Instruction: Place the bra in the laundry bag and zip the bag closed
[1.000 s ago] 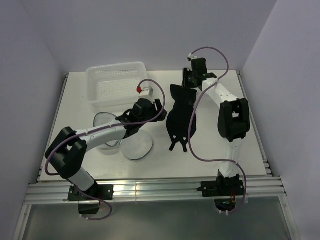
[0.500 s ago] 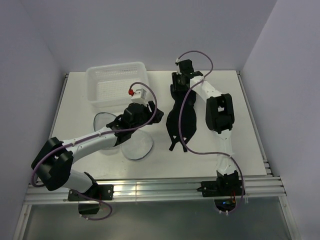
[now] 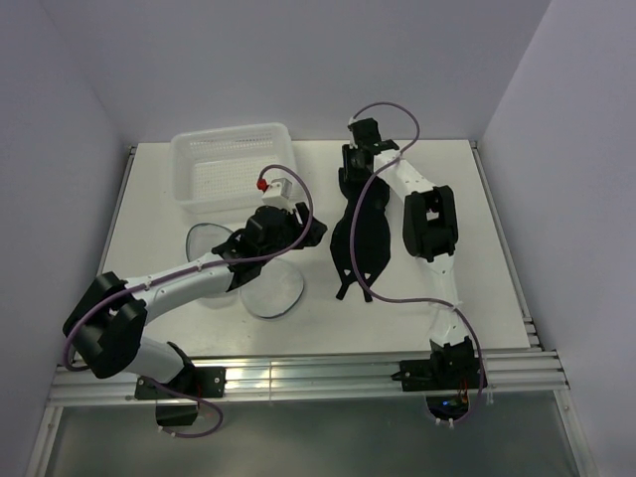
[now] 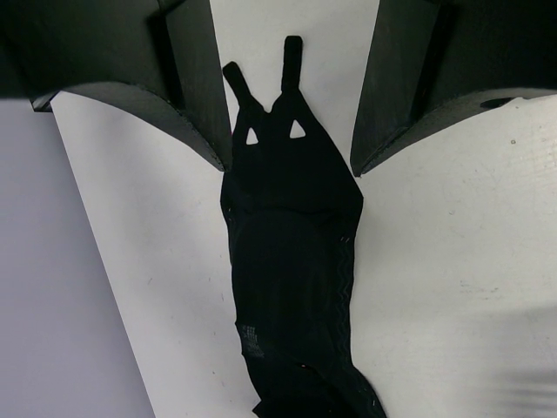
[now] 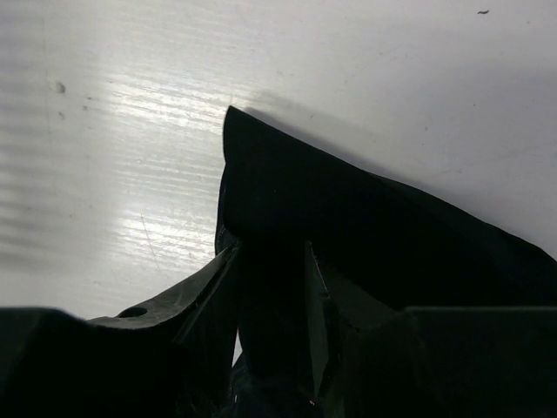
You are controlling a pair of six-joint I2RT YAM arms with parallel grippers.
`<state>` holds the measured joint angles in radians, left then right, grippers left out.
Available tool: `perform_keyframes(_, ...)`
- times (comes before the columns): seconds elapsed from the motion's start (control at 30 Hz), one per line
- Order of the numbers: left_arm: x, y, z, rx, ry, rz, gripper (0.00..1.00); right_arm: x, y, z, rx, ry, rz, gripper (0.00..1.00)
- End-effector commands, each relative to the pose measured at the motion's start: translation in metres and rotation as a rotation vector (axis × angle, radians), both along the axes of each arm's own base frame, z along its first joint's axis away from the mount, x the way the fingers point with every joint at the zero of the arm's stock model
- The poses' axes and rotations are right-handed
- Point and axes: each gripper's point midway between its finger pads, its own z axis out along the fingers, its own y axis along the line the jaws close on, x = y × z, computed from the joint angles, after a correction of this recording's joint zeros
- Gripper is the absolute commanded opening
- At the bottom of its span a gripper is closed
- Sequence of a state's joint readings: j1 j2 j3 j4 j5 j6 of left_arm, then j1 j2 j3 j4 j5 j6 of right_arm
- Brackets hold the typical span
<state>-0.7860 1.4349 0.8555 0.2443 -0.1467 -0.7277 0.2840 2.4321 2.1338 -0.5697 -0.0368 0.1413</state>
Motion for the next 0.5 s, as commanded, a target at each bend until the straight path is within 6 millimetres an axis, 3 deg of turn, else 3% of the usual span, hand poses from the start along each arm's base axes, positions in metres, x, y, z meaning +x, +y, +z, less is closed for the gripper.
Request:
perform_keyframes(0.0, 0.002, -0.009, 0.010, -0.049, -0.018, -0.017, 0.63, 0.006, 0.006, 0.010, 0.016, -0.024, -0.007, 0.40)
perform_keyframes(0.07, 0.002, -0.011, 0.009, -0.048, -0.018, -0.021, 0.63, 0.006, 0.006, 0.011, 0.017, -0.027, -0.005, 0.36)
perform_keyframes(0.2, 0.004, -0.013, 0.001, -0.041, -0.003, -0.022, 0.63, 0.010, 0.007, 0.016, 0.028, -0.060, -0.008, 0.05)
perform_keyframes(0.27, 0.006, -0.014, 0.000, -0.041, -0.005, -0.021, 0.63, 0.010, 0.008, 0.031, 0.042, -0.110, -0.001, 0.00)
perform_keyframes(0.47, 0.015, -0.022, -0.010, -0.030, 0.007, -0.027, 0.67, 0.007, 0.013, 0.093, 0.071, -0.228, 0.059, 0.00)
